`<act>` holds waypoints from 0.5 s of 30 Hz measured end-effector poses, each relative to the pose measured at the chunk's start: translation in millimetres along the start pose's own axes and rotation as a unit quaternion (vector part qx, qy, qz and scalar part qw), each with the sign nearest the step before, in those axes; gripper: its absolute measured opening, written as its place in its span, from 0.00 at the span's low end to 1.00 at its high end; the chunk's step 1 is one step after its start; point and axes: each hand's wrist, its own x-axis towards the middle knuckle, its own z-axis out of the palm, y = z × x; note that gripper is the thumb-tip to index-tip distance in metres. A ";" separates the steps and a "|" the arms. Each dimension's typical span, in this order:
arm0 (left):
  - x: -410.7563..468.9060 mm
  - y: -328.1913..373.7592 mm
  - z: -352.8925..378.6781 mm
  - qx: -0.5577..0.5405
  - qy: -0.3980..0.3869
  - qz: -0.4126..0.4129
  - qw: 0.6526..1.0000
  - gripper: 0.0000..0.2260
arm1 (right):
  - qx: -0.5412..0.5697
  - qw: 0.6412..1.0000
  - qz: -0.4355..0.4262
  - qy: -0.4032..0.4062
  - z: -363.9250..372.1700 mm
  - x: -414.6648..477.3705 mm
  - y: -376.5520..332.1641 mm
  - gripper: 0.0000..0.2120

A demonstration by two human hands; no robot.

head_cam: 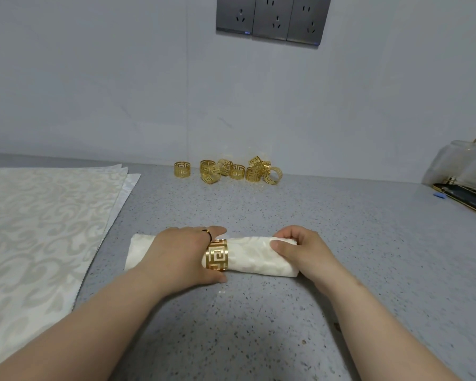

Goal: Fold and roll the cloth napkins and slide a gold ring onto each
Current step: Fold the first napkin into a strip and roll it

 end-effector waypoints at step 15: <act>-6.7 -33.2 -8.4 -0.112 -0.127 -0.044 0.984 0.24 | -0.438 0.861 -0.255 -0.047 30.6 -22.4 -23.7 0.32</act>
